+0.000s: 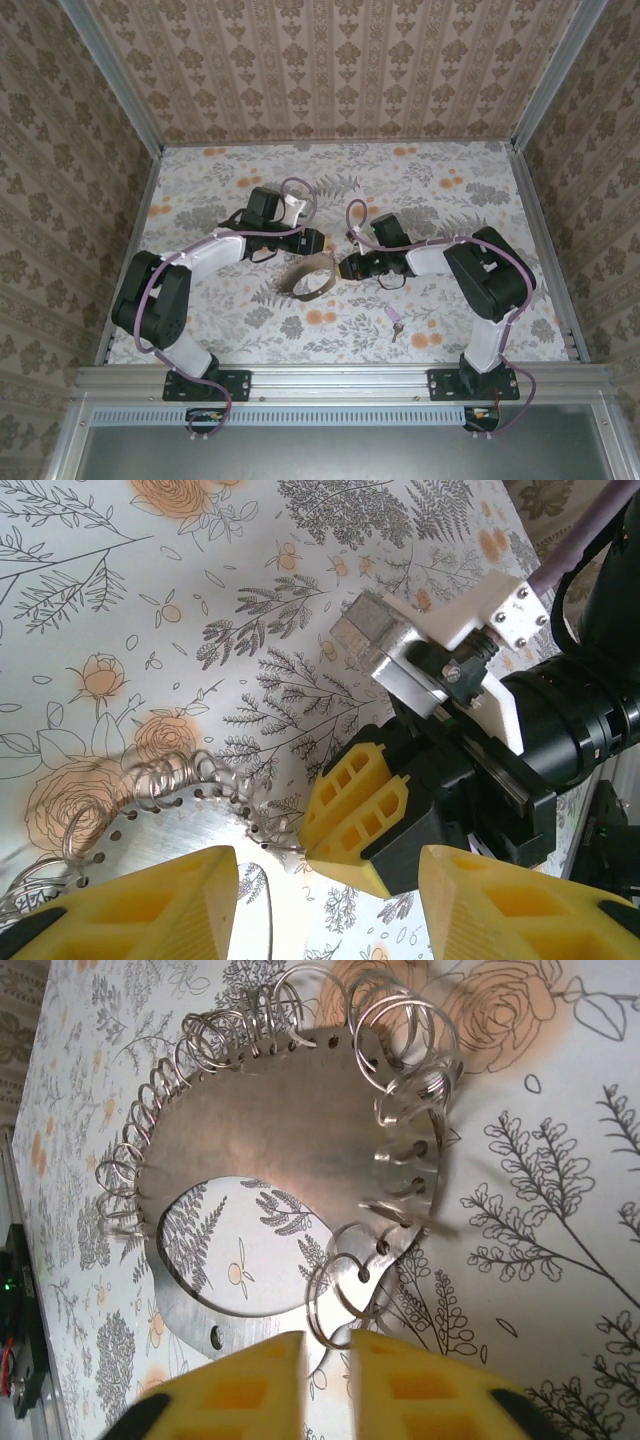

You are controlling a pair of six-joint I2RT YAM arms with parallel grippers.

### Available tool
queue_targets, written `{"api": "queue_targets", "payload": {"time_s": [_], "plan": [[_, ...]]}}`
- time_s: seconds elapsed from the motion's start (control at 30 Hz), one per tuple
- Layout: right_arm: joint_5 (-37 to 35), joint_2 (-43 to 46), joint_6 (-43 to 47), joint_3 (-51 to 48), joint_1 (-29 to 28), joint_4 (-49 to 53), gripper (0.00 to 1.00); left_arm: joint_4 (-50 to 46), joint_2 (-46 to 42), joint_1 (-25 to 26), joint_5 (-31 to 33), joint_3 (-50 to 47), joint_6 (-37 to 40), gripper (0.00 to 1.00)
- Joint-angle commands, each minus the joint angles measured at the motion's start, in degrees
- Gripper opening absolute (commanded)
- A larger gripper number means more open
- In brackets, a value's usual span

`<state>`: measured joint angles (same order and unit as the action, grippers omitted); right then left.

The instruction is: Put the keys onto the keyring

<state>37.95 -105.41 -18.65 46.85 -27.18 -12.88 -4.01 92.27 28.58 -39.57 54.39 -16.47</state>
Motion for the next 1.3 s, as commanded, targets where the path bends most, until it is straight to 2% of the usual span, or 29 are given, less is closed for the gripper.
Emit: {"api": "queue_targets", "payload": {"time_s": [0.0,0.07,0.53,1.27], "plan": [[-0.9,-0.5,-0.7,-0.7,0.5,-1.5,0.27,0.9,-1.2,0.3,0.3,-0.7,0.3,0.52],[-1.2,-0.5,-1.1,-0.8,0.5,-1.7,0.3,1.0,-1.4,0.3,0.4,-0.7,0.3,0.52],[-0.6,-1.1,-3.8,-0.1,0.5,-3.1,0.31,1.4,-3.5,0.3,1.9,-1.0,-0.2,0.52],[-3.2,-1.6,-1.9,0.9,-1.2,0.7,0.27,1.2,-4.9,0.2,2.4,-0.8,-0.6,0.53]]}}
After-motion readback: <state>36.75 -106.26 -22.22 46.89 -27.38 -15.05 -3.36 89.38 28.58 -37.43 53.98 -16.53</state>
